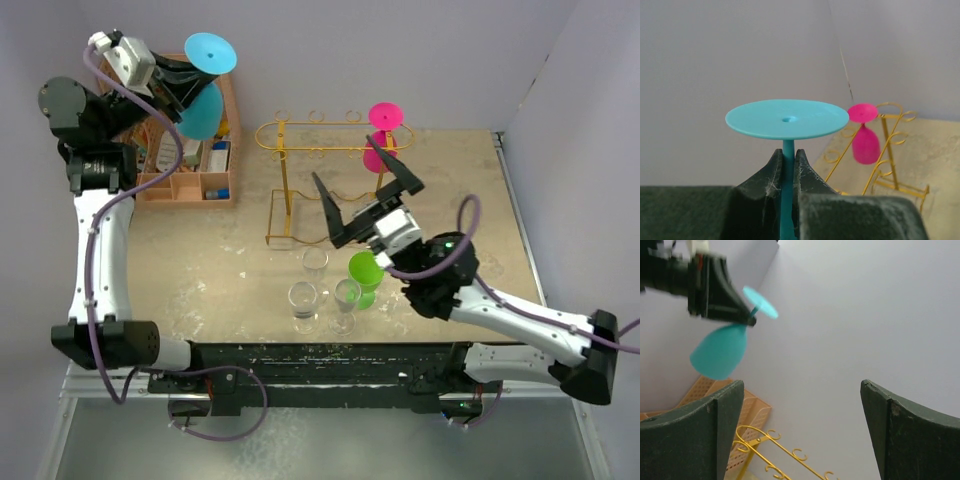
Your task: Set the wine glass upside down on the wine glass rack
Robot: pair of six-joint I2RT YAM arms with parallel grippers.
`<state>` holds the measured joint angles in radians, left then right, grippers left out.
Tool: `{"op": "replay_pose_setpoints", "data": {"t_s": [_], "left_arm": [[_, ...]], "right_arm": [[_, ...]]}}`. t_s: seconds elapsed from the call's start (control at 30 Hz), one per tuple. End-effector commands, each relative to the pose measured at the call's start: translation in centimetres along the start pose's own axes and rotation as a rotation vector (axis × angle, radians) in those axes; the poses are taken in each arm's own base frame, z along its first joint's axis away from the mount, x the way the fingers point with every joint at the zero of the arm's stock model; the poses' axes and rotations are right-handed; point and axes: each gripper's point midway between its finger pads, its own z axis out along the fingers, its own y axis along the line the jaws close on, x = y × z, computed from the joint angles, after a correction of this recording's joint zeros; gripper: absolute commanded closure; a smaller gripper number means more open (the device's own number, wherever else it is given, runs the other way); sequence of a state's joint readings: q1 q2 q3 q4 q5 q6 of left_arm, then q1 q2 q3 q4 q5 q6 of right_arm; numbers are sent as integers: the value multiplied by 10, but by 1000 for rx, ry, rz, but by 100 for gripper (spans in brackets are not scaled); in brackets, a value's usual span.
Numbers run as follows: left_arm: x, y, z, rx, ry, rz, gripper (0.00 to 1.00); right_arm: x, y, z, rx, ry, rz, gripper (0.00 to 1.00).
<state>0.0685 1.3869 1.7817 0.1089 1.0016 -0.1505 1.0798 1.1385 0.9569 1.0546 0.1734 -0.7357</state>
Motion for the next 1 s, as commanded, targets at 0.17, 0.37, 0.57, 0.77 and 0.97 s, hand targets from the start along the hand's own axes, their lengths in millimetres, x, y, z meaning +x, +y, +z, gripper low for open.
{"op": "replay_pose_setpoints", "data": {"t_s": [0.17, 0.37, 0.57, 0.77, 0.97], "left_arm": [[103, 45, -13, 242, -71, 96, 100], [159, 68, -2, 276, -95, 28, 100], [203, 63, 21, 366, -112, 12, 100], [235, 47, 48, 425, -131, -47, 100], [254, 33, 70, 468, -144, -86, 100]], "right_arm": [[-10, -43, -40, 73, 103, 114, 0], [-9, -65, -55, 135, 163, 119, 0], [-9, -86, -71, 209, 203, 136, 0], [7, -90, -80, 241, 312, 137, 0], [10, -87, -83, 233, 324, 155, 0]]}}
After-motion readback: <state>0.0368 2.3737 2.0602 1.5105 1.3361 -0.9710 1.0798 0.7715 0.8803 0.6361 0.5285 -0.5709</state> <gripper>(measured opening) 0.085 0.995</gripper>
